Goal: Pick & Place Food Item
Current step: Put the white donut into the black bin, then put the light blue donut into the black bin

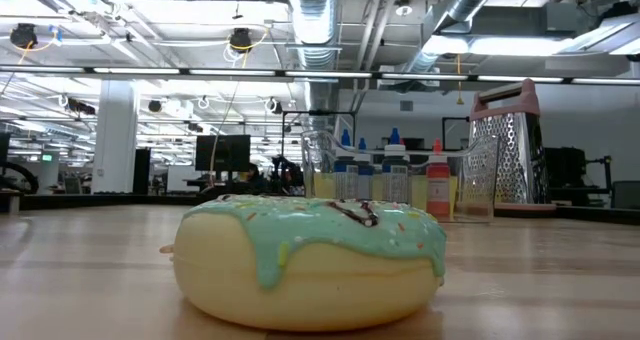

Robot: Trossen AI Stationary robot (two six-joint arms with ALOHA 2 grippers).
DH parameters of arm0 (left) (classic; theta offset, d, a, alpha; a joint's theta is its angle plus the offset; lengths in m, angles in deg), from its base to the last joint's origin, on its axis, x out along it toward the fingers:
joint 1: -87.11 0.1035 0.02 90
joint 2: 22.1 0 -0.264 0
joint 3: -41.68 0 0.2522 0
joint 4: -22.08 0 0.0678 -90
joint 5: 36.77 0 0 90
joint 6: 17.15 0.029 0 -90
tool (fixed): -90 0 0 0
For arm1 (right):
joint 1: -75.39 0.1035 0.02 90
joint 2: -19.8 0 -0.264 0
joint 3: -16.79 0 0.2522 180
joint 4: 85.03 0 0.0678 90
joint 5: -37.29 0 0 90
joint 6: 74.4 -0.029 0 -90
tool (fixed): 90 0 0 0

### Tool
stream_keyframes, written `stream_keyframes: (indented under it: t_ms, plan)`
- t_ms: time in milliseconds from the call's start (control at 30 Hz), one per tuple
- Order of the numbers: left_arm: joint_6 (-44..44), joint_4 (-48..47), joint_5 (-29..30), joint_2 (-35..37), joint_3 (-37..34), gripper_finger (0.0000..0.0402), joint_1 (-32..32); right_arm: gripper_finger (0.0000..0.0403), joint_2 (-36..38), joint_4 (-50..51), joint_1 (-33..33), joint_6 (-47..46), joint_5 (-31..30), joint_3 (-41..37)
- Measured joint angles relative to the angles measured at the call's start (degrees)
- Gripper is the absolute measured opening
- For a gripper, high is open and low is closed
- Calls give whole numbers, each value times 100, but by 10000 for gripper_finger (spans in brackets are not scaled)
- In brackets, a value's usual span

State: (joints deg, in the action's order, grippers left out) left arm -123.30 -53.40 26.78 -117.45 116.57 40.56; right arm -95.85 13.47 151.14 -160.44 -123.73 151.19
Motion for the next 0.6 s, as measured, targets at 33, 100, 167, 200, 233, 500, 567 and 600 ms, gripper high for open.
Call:
stream_keyframes:
  t_ms: [33,100,167,200,233,500,567,600]
  plan:
    - [43,-5,-19,0,0,166,0,175,0,-2,0,-9,0,0]
    - [80,-28,-90,0,0,174,0,175,0,-2,0,-10,2,0]
    - [87,-37,-104,0,0,181,0,175,0,-6,0,-10,0,0]
    - [88,-36,-104,0,0,184,0,175,0,-8,0,-10,2,0]
    - [90,-40,-105,0,0,187,0,175,0,-8,0,-10,2,0]
    - [89,-42,-105,3,0,200,0,175,2,-17,0,-8,2,0]
    - [89,-42,-95,42,0,200,0,175,2,-39,0,-8,1,0]
    - [87,-42,-70,78,0,200,0,175,2,-39,0,-6,2,0]
